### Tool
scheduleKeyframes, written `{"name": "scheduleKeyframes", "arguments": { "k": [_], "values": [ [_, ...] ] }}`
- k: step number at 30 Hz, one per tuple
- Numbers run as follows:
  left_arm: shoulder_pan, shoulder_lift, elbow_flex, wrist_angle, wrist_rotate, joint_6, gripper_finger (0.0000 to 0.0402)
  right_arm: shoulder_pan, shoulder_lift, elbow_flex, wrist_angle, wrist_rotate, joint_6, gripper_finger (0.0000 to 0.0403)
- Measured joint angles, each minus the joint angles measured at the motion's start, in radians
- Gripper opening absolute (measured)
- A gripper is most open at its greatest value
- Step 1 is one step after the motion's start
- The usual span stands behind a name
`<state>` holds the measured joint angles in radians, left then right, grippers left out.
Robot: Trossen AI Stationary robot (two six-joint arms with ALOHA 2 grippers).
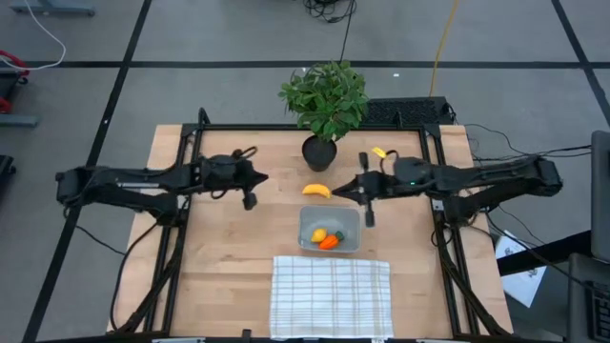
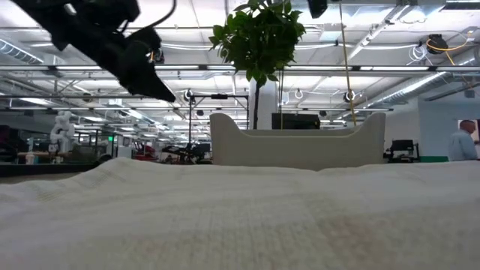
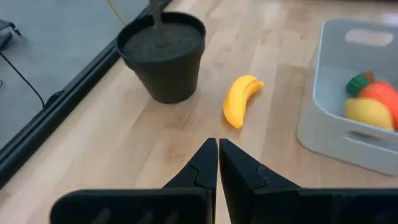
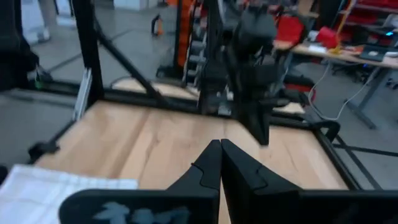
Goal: Pick and placing Produce into tupperware
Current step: Put the yellow banana into the gray bin
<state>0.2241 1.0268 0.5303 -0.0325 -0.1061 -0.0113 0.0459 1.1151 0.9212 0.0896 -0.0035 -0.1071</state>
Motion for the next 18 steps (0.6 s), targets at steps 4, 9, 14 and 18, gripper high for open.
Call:
{"name": "scheduleKeyframes", "arguments": {
  "k": [4, 9, 14, 18],
  "values": [
    [0.001, 0.102, 0.079, -0.003, 0.003, 0.056, 0.0021, 0.027, -0.090, -0.048, 0.007, 0.002, 0.041, 0.0000],
    [0.002, 0.173, 0.153, -0.003, 0.035, 0.087, 0.0021, 0.038, -0.215, -0.182, 0.135, 0.004, 0.087, 0.0000],
    [0.027, 0.220, 0.215, -0.013, 0.170, 0.089, 0.0021, 0.041, -0.341, -0.410, 0.404, 0.003, 0.140, 0.0000],
    [0.052, 0.266, 0.251, -0.022, 0.212, 0.087, 0.0023, 0.039, -0.396, -0.565, 0.521, 0.011, 0.158, 0.0000]
  ]
}}
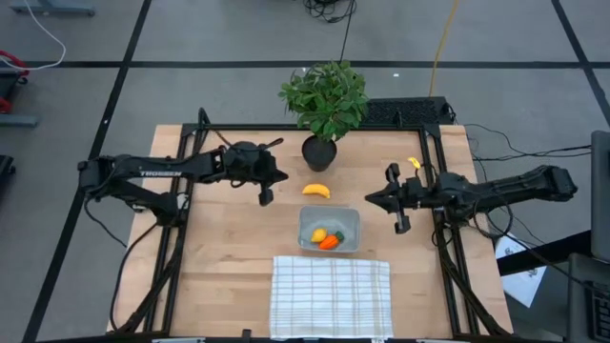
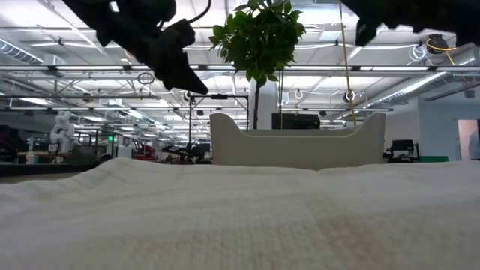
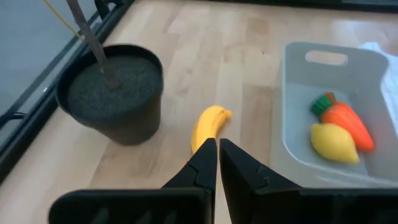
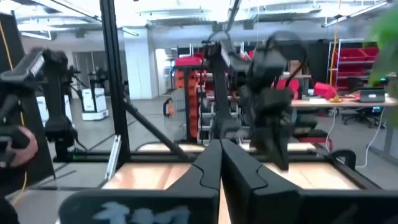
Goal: Pick and placing Produce into tupperware
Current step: Put the yellow banana into the gray bin
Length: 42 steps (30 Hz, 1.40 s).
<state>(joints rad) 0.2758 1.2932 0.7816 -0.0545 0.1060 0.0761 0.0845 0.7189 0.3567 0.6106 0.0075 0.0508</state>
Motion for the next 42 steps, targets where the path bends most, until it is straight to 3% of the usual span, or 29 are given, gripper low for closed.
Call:
{"name": "scheduleKeyframes", "arguments": {
  "k": [4, 10, 18, 24, 31, 33, 42],
  "values": [
    [0.028, 0.058, 0.038, 0.005, 0.033, -0.002, 0.0051, 0.000, -0.020, -0.087, 0.037, 0.046, -0.005, 0.0000],
    [0.051, 0.141, 0.098, 0.008, 0.034, -0.002, 0.0137, 0.000, -0.025, -0.145, 0.038, 0.055, -0.069, 0.0000],
    [0.051, 0.158, 0.107, 0.033, 0.025, 0.013, 0.0215, 0.000, -0.092, -0.224, 0.098, 0.054, -0.082, 0.0000],
    [0.051, 0.158, 0.107, 0.030, 0.025, 0.031, 0.0219, -0.001, -0.135, -0.337, 0.293, 0.058, -0.113, 0.0000],
    [0.059, 0.160, 0.107, 0.016, 0.007, -0.003, 0.0219, -0.006, -0.137, -0.336, 0.282, 0.078, -0.160, 0.0000],
    [0.068, 0.182, 0.123, -0.015, 0.045, -0.007, 0.0219, -0.006, -0.137, -0.336, 0.284, 0.078, -0.181, 0.0000],
    [0.073, 0.438, 0.355, -0.188, 0.078, 0.013, 0.0219, -0.007, -0.135, -0.337, 0.274, 0.100, -0.306, 0.0000]
  ]
}}
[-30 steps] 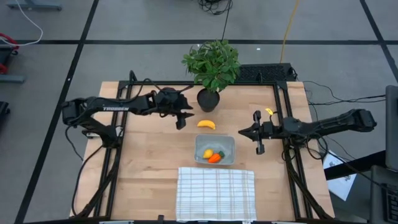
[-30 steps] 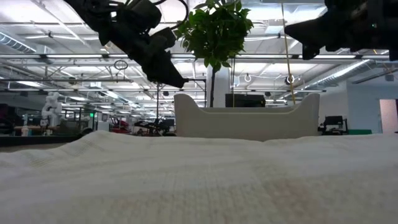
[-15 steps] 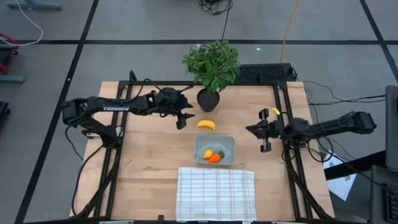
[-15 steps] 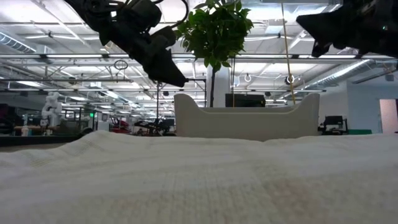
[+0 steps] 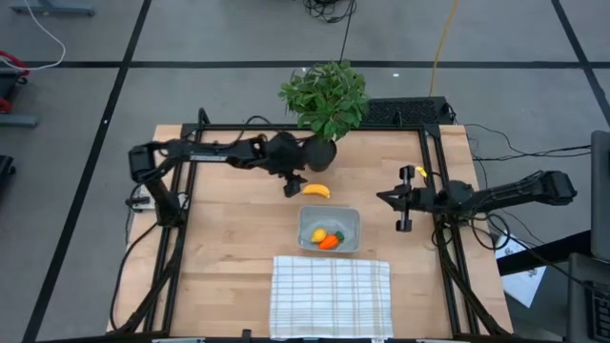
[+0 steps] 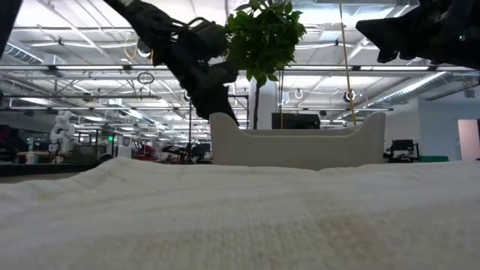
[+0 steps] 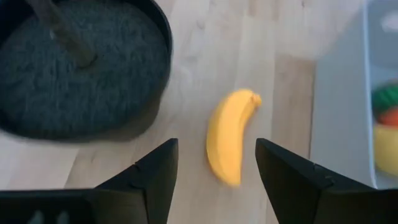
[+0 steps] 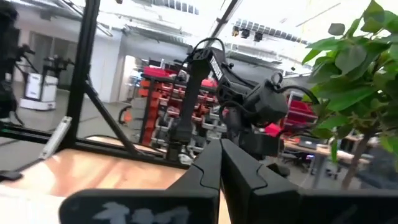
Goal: Pick and placing Produce into tupperware
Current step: Put the yellow banana into the gray bin
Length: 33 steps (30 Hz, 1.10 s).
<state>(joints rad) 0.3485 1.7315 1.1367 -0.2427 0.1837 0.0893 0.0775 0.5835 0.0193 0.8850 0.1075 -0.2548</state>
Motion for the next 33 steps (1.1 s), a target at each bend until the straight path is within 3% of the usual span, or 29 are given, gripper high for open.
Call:
{"name": "scheduleKeyframes", "arguments": {
  "k": [5, 11, 16, 24, 31, 33],
  "values": [
    [-0.006, 0.094, 0.088, 0.008, -0.010, -0.099, 0.0219, -0.004, 0.000, -0.001, 0.000, 0.043, -0.032, 0.0000],
    [-0.035, 0.108, 0.111, 0.006, -0.107, -0.199, 0.0218, -0.018, 0.000, -0.001, -0.025, 0.050, -0.012, 0.0000],
    [-0.081, 0.108, 0.111, -0.062, -0.126, -0.003, 0.0218, -0.019, 0.000, -0.001, -0.053, 0.049, 0.004, 0.0000],
    [-0.108, 0.108, 0.110, -0.130, -0.260, 0.308, 0.0218, -0.019, 0.000, -0.002, -0.044, 0.049, 0.005, 0.0000],
    [-0.107, 0.108, 0.109, -0.163, -0.259, 0.560, 0.0218, -0.019, 0.000, -0.002, -0.044, 0.049, 0.004, 0.0000],
    [-0.109, 0.108, 0.109, -0.173, -0.218, 0.621, 0.0218, -0.019, 0.000, -0.002, -0.044, 0.049, 0.003, 0.0000]
  ]
}}
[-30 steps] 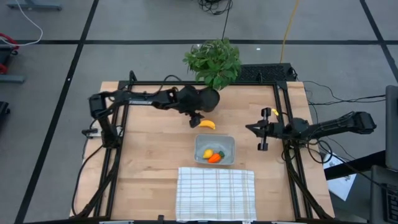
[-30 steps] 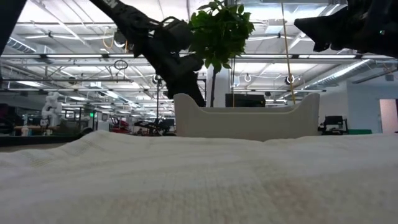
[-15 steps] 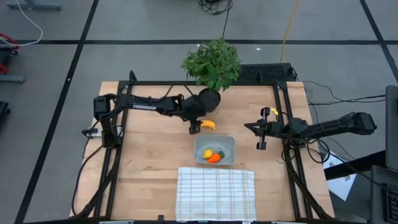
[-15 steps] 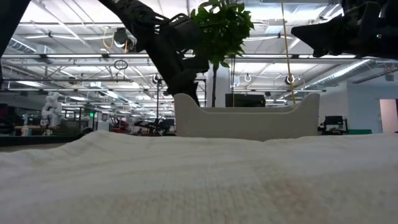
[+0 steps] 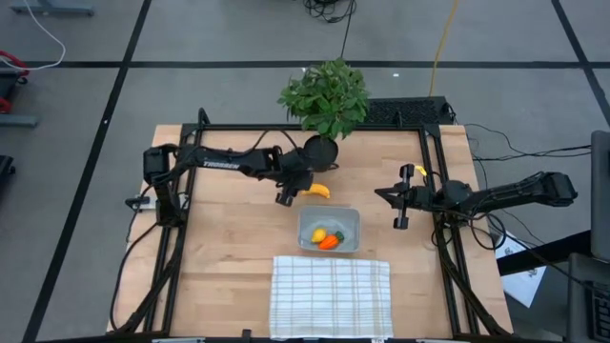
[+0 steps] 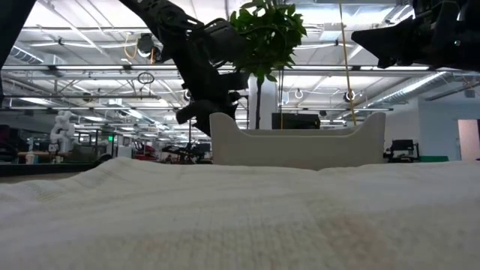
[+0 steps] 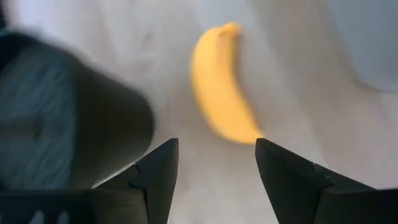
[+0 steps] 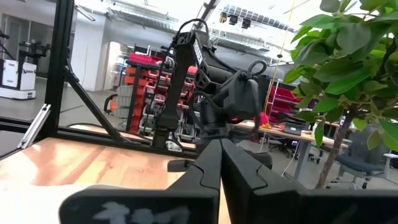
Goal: Pick and placing Produce into tupperware
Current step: Put the yellow banana into the gray bin
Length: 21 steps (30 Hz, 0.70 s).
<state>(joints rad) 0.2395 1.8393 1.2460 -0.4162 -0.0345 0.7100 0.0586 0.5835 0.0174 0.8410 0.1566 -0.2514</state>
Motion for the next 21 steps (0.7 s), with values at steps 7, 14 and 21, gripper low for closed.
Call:
{"name": "scheduleKeyframes", "arguments": {
  "k": [7, 14, 21],
  "values": [
    [-0.004, 0.000, -0.001, 0.005, 0.059, 0.114, 0.0218, 0.000, 0.000, 0.000, 0.000, 0.000, -0.002, 0.0000],
    [-0.014, -0.001, -0.001, 0.026, 0.064, 0.272, 0.0218, 0.000, 0.000, 0.000, 0.000, 0.000, -0.001, 0.0000],
    [-0.016, -0.001, -0.001, 0.034, 0.105, 0.410, 0.0218, 0.000, 0.000, 0.000, 0.000, 0.000, -0.003, 0.0000]
  ]
}}
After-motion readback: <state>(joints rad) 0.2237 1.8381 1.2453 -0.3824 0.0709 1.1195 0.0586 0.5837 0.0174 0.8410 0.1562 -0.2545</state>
